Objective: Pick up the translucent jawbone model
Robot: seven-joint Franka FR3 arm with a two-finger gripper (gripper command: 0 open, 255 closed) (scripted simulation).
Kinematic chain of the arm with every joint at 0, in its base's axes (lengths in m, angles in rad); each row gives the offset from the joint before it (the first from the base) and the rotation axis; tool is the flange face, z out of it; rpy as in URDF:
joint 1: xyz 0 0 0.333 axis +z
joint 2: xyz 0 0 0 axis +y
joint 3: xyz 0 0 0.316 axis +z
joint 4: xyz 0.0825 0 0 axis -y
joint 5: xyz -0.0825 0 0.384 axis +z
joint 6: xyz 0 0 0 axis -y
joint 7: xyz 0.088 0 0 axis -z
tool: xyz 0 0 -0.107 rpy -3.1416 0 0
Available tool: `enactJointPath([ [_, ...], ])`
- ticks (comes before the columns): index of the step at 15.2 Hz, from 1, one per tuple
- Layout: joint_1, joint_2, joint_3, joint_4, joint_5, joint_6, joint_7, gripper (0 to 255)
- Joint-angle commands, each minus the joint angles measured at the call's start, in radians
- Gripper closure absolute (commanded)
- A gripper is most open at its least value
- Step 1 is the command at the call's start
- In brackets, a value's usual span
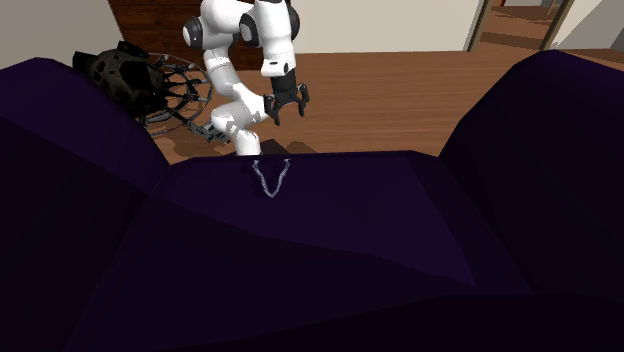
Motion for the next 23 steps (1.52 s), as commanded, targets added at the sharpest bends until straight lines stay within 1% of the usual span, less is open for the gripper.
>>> enactJointPath([
  [1,0.000,0.000,0.000,0.000,0.000,0.000,0.000,0],
  [6,-0.034,0.164,-0.099,0.114,-0.037,0.007,-0.096,0],
  [11,-0.055,0.341,-0.189,0.257,-0.050,-0.004,-0.190,0],
  [15,-0.069,0.492,-0.256,0.393,-0.043,-0.027,-0.266,0],
  [19,-0.086,0.655,-0.317,0.552,-0.017,-0.067,-0.344,0],
  [20,-0.090,0.679,-0.325,0.577,-0.011,-0.074,-0.356,0],
  [23,-0.091,0.676,-0.324,0.534,-0.012,-0.034,-0.359,0],
])
